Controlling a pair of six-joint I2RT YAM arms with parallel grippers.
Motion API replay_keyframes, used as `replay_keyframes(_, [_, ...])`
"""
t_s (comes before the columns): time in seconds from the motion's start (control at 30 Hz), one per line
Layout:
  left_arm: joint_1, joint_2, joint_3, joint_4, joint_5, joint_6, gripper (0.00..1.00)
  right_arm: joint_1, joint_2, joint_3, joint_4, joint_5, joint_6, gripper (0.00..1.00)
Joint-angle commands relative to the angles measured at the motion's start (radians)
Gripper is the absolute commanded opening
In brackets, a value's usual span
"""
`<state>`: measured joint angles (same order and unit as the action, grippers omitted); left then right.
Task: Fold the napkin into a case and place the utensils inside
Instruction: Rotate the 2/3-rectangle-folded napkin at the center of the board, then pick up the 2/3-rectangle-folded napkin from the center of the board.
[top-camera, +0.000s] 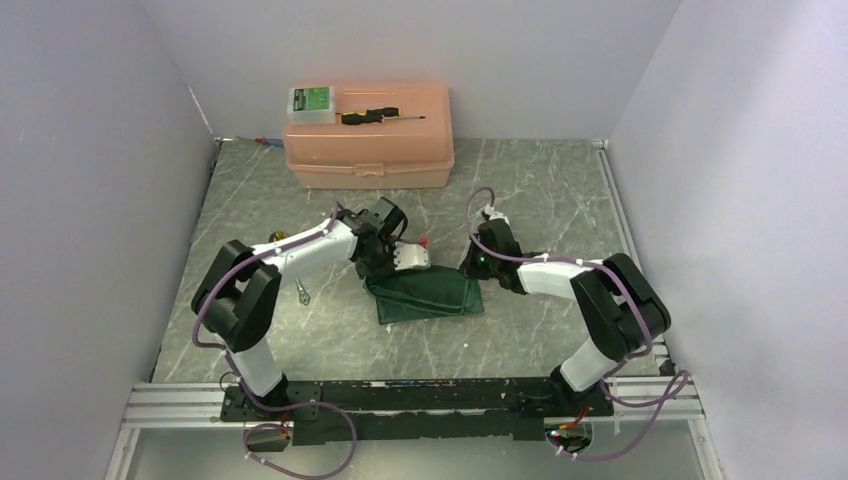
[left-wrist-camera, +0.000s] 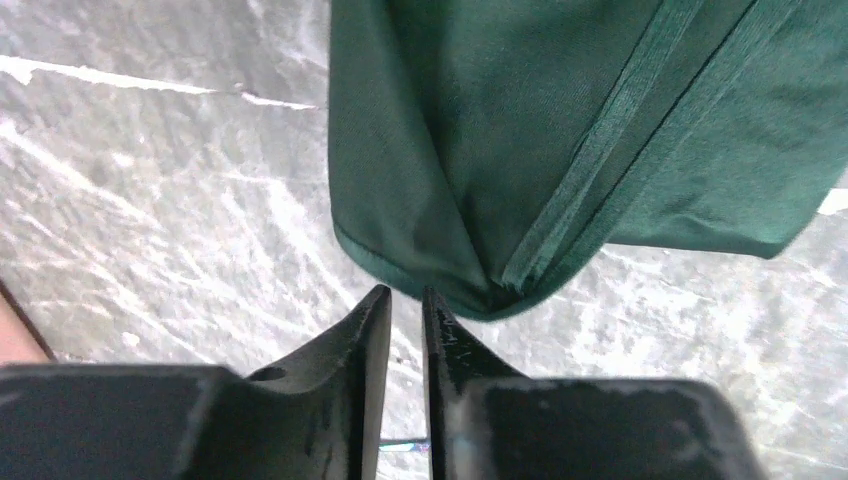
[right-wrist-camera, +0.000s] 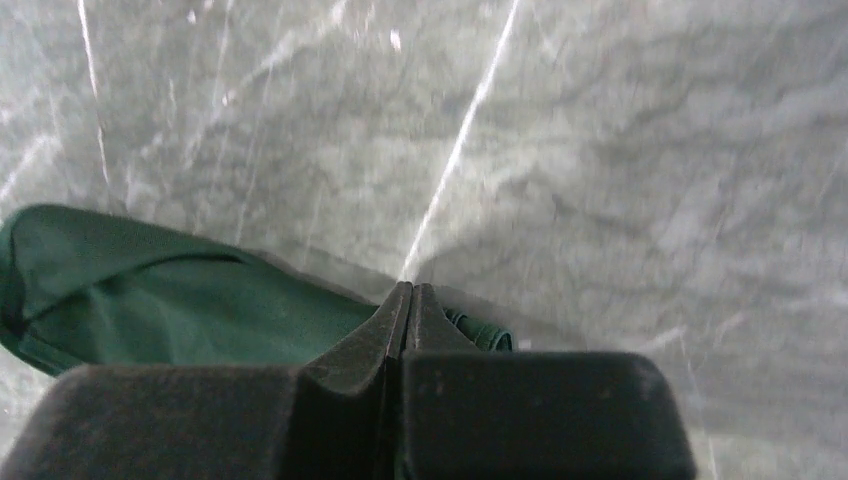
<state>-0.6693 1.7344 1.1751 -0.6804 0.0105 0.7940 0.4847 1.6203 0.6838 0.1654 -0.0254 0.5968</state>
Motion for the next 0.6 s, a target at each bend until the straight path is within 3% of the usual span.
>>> replay_keyframes(0.0, [0.002,-0.075,0.094,-0.091,0.027,0.004,0.28,0.023,-0.098,-0.022,-0.139,0.126,0.042,0.00])
replay_keyframes(0.1, [0.002,-0.093,0.140,-0.162,0.101,-0.072,0.37,0.023,-0.170,0.025,-0.201,0.180,0.014,0.00])
replay_keyframes(0.3, [0.021,-0.206,0.030,-0.145,0.256,-0.115,0.39,0.038,-0.205,0.075,-0.156,0.088,0.030,0.01])
replay_keyframes(0.43, [0.049,-0.302,-0.094,-0.078,0.331,-0.001,0.38,0.117,-0.103,0.116,-0.069,-0.043,0.040,0.00])
replay_keyframes(0.57, [0.058,-0.423,-0.168,-0.122,0.406,0.249,0.39,0.199,0.000,0.194,-0.012,-0.156,0.003,0.00])
